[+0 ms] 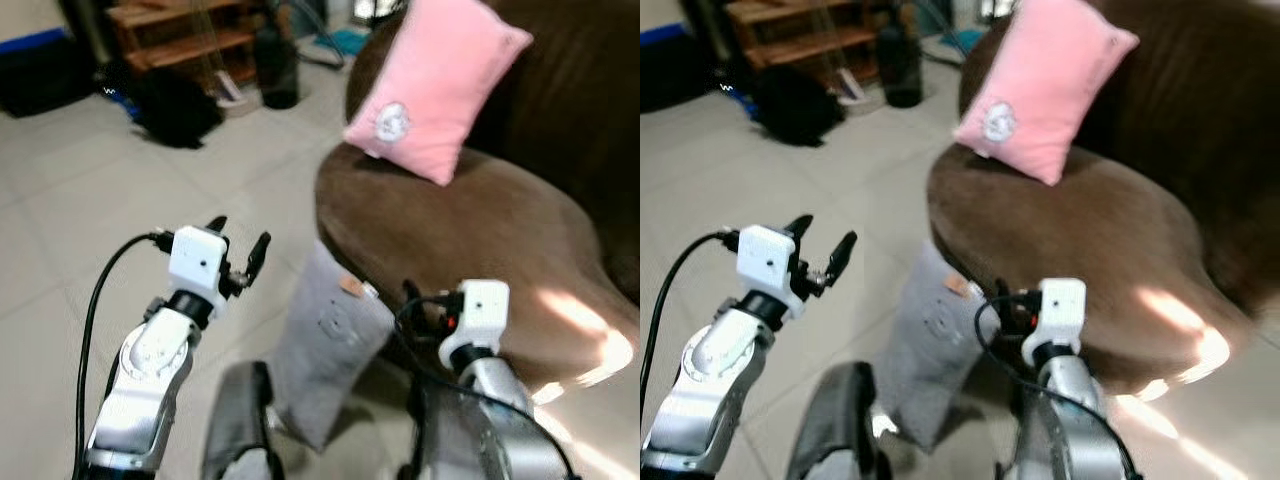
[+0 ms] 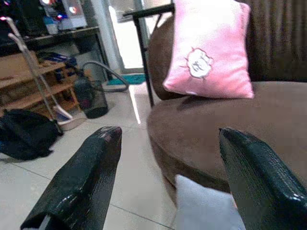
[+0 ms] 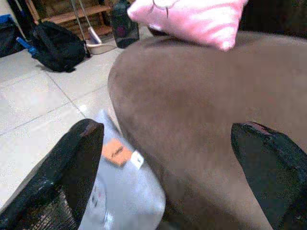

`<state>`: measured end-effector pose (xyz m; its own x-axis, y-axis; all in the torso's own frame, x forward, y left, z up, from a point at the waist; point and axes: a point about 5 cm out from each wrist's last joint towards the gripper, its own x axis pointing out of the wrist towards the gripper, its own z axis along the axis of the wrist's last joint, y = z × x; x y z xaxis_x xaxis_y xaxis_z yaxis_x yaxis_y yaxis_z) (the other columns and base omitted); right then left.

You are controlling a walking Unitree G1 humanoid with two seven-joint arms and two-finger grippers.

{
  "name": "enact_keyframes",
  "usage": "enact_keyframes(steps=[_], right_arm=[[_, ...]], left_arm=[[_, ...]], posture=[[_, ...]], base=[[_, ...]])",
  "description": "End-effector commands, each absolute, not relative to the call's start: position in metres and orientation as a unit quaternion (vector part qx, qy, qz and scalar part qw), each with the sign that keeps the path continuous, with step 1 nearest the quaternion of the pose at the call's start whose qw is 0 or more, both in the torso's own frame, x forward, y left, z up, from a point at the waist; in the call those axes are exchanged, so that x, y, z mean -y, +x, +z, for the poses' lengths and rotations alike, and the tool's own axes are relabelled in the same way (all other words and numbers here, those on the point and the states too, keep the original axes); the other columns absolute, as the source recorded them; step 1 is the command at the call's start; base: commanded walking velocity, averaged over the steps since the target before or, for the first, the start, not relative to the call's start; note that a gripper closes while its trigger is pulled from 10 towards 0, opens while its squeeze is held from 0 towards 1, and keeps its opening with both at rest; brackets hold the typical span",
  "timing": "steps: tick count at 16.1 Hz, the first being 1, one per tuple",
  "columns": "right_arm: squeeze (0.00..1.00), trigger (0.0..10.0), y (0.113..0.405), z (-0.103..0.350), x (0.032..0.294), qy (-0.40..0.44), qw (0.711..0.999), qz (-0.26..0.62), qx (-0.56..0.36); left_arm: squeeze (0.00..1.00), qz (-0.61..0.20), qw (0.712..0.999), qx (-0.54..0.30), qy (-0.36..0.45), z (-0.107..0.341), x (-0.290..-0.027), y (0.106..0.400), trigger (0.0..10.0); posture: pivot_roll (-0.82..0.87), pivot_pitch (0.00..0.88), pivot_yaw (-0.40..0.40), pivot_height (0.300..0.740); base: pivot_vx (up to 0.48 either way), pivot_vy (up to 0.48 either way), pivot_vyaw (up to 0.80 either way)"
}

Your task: Move the pillow to the sofa from floor

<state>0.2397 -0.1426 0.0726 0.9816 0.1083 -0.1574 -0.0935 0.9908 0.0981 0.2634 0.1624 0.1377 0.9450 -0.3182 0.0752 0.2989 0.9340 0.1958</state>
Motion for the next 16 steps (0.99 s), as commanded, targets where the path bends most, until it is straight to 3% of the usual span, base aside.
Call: enact_keyframes(steps=[1, 6, 12, 13, 14, 16], right_arm=[[0.0, 10.0, 0.241, 0.074, 0.139, 0.048, 0.994, 0.062, -0.08], [0.0, 10.0, 0.248, 0.075, 0.132, 0.038, 0.993, 0.085, -0.076], [0.0, 10.0, 0.297, 0.074, 0.12, 0.004, 0.991, 0.101, -0.09], [0.06, 10.0, 0.303, 0.061, 0.116, 0.025, 0.987, 0.095, -0.125], [1.0, 10.0, 0.304, 0.049, 0.111, 0.057, 0.981, 0.097, -0.158], [1.0, 10.0, 0.306, 0.037, 0.103, 0.095, 0.973, 0.084, -0.192]], left_arm=[[0.0, -0.156, 0.981, 0.053, 0.1, 0.138, -0.164, 0.264, 10.0], [0.0, -0.149, 0.983, 0.059, 0.094, 0.137, -0.166, 0.264, 10.0], [0.0, -0.133, 0.984, 0.063, 0.098, 0.136, -0.175, 0.271, 10.0], [0.0, -0.143, 0.983, 0.058, 0.1, 0.135, -0.174, 0.271, 10.0], [0.0, -0.157, 0.982, 0.051, 0.092, 0.135, -0.174, 0.269, 10.0], [0.0, -0.203, 0.977, 0.034, 0.056, 0.138, -0.171, 0.263, 10.0]], posture=[[0.0, 0.061, 0.051, 0.49], [-0.01, 0.059, 0.043, 0.465], [0.01, 0.104, 0.031, 0.465], [0.02, 0.137, 0.04, 0.465], [0.03, 0.165, 0.043, 0.465], [0.07, 0.21, 0.057, 0.465]], base=[[0.0, 0.0, 0.0], [0.0, 0.0, 0.0], [0.0, 0.0, 0.0], [0.0, 0.0, 0.0], [0.0, 0.0, 0.0], [0.0, 0.0, 0.0]])
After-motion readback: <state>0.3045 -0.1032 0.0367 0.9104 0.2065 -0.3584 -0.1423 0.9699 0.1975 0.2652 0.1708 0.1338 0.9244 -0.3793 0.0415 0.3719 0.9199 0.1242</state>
